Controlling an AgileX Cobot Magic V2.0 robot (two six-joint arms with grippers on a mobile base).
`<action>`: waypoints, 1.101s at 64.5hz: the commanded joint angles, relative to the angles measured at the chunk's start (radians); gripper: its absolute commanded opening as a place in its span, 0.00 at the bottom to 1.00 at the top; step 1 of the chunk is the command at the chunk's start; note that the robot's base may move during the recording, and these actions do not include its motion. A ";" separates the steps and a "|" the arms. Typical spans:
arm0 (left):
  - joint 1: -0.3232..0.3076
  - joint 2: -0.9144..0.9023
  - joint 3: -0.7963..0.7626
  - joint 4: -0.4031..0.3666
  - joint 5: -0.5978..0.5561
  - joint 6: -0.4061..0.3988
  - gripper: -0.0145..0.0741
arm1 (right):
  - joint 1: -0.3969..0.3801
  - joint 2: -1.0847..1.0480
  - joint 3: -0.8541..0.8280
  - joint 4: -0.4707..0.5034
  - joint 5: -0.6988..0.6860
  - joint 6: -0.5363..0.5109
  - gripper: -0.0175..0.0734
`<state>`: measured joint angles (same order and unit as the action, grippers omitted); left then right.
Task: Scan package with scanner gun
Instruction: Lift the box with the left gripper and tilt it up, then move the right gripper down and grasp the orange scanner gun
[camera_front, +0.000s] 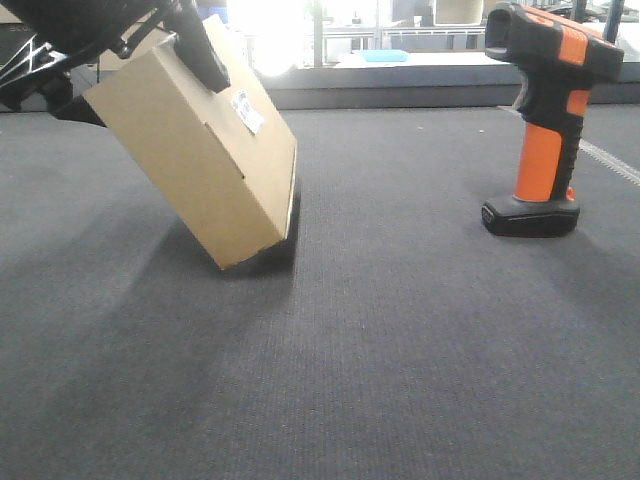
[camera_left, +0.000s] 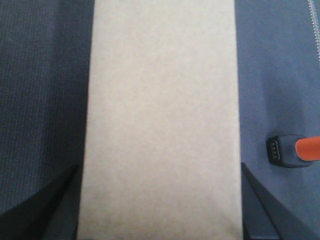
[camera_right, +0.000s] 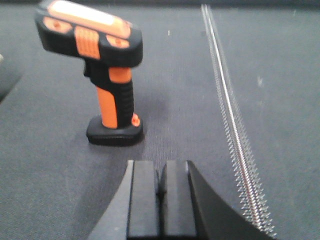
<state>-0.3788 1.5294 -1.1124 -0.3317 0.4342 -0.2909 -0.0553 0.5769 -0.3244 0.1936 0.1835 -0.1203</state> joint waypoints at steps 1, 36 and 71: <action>-0.005 -0.006 -0.004 -0.007 -0.012 -0.008 0.12 | -0.001 0.066 -0.008 0.011 -0.065 -0.003 0.01; -0.005 -0.006 -0.004 -0.007 -0.014 -0.008 0.12 | 0.050 0.329 0.006 0.055 -0.341 -0.003 0.01; -0.005 -0.006 -0.004 -0.007 -0.033 -0.008 0.12 | 0.189 0.689 0.014 0.033 -0.793 0.120 0.03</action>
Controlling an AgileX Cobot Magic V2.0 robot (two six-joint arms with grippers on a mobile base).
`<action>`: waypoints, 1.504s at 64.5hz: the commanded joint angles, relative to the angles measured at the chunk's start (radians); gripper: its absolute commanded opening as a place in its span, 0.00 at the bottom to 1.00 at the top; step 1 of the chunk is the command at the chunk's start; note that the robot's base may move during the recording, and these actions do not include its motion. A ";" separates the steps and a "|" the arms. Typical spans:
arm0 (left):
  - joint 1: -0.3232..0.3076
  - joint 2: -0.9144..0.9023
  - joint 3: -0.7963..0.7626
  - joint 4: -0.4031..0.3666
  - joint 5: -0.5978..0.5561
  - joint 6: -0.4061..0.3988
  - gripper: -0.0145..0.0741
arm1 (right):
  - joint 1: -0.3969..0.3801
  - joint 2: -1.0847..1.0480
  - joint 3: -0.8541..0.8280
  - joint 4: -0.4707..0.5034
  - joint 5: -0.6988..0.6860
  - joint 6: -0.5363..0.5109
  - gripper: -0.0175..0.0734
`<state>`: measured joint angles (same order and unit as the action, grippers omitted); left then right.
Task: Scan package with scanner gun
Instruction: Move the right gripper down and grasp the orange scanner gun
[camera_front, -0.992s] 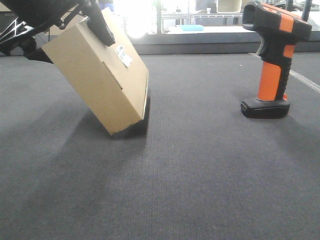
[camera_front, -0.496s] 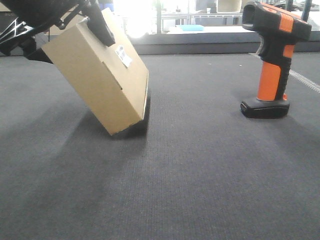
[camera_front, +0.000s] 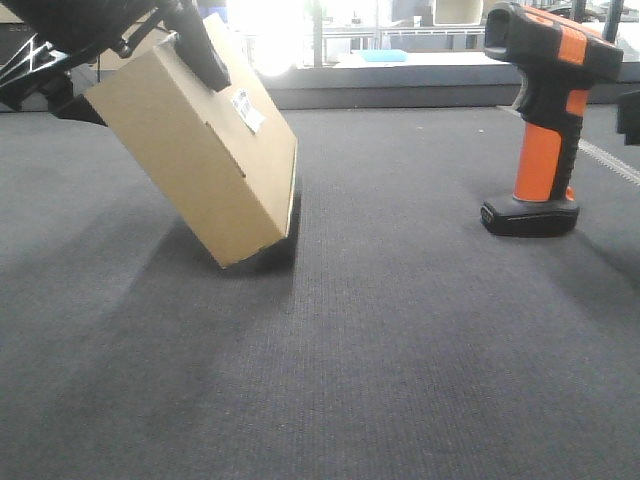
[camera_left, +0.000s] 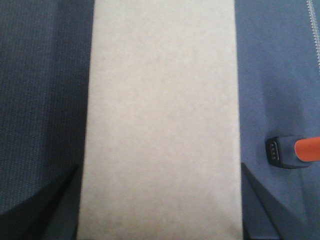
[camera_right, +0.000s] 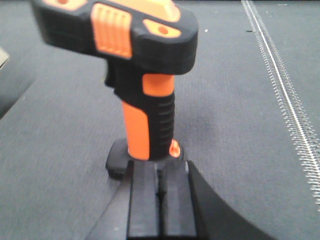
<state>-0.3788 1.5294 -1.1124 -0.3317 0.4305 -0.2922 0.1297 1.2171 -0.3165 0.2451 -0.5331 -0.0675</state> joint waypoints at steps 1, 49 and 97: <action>-0.005 -0.006 -0.004 -0.007 -0.029 -0.007 0.12 | 0.004 0.058 0.006 -0.027 -0.083 0.074 0.04; -0.005 -0.006 -0.004 -0.007 -0.029 -0.007 0.12 | 0.024 0.382 -0.015 -0.061 -0.640 0.314 0.78; -0.005 -0.006 -0.004 -0.007 -0.029 -0.007 0.12 | 0.024 0.509 -0.194 -0.082 -0.564 0.314 0.78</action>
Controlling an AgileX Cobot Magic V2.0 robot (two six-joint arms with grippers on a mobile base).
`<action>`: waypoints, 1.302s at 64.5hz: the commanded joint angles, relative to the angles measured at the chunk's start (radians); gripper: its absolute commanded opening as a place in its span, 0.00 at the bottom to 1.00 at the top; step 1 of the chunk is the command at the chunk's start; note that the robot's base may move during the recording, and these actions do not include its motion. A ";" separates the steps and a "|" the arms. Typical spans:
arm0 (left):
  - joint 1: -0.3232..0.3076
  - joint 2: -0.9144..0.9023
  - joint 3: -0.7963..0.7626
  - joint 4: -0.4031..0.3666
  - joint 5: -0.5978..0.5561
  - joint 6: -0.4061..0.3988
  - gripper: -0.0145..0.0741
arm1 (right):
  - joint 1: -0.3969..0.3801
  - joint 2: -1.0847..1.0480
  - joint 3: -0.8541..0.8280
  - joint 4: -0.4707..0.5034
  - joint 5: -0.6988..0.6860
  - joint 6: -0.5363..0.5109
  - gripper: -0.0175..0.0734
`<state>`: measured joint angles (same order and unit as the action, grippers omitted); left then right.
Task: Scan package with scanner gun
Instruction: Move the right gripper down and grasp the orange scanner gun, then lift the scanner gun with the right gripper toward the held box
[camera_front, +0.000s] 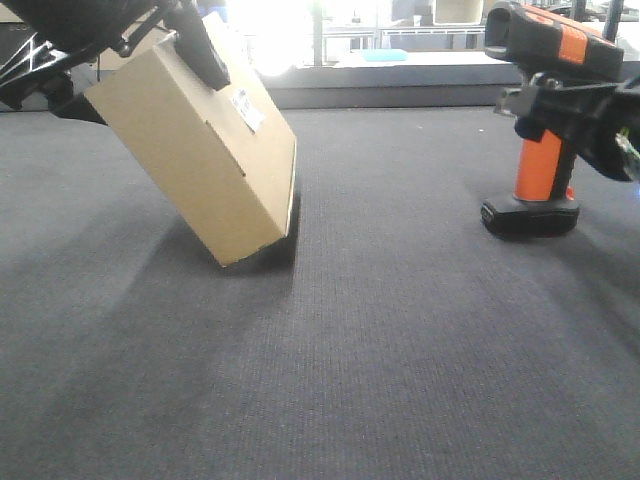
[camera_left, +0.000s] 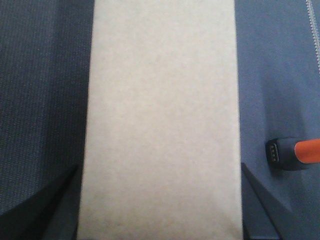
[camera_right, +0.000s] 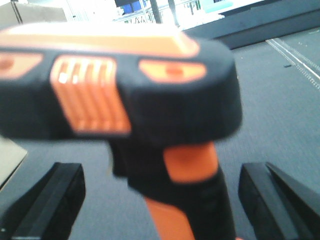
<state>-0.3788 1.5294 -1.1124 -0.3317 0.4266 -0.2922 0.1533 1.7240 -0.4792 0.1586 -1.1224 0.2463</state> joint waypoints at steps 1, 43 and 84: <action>-0.005 -0.006 -0.004 -0.007 -0.025 -0.007 0.12 | 0.000 0.002 -0.036 0.005 0.026 0.000 0.78; -0.005 -0.006 -0.004 -0.007 -0.025 -0.007 0.12 | 0.000 0.041 -0.091 0.051 0.037 0.000 0.77; -0.005 -0.006 -0.004 -0.005 -0.025 -0.007 0.12 | 0.000 0.058 -0.091 0.051 0.022 0.000 0.38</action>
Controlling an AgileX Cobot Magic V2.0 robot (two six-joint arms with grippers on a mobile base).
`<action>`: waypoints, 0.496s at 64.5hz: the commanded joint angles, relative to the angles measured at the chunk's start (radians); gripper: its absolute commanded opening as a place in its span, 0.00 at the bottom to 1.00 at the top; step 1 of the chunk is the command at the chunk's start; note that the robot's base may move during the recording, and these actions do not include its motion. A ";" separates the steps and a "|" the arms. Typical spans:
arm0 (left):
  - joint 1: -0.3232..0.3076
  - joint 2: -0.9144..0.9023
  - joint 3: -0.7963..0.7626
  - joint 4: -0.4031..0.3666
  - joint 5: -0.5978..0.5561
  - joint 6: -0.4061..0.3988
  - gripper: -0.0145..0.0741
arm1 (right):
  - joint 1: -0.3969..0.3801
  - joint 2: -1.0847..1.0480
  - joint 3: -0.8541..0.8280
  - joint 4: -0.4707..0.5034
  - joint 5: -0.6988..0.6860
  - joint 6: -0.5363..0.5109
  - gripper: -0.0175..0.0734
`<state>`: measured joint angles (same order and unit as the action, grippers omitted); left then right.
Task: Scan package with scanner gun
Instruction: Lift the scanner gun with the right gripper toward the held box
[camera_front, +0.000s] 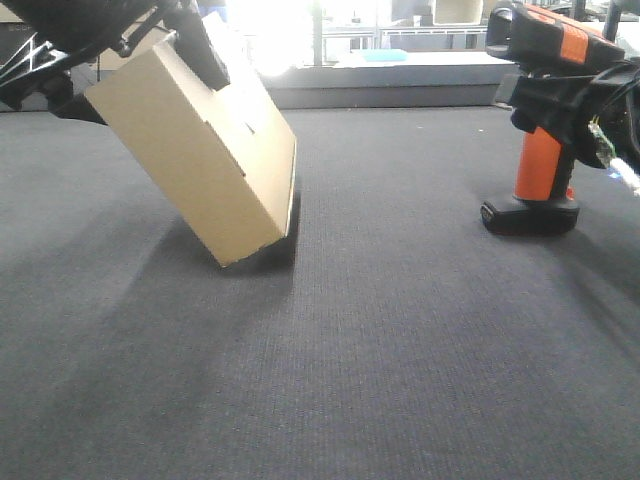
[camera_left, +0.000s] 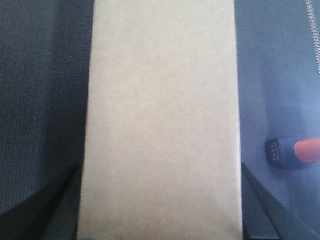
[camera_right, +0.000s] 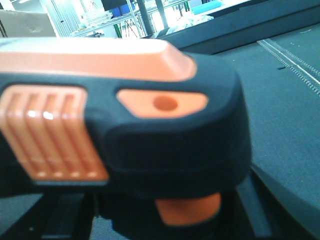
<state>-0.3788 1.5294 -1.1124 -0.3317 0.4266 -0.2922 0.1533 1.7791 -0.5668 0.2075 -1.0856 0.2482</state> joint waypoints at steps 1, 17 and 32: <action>-0.005 -0.006 -0.004 -0.005 -0.025 -0.007 0.12 | 0.000 0.003 -0.003 0.002 -0.014 -0.002 0.38; -0.005 -0.006 -0.004 -0.005 -0.025 -0.007 0.12 | 0.000 0.003 -0.003 -0.010 -0.059 -0.003 0.32; -0.005 -0.006 -0.004 -0.005 -0.025 -0.007 0.12 | 0.000 -0.015 -0.003 -0.039 -0.135 -0.158 0.32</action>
<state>-0.3788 1.5294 -1.1124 -0.3317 0.4266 -0.2922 0.1533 1.7860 -0.5668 0.1850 -1.1369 0.1565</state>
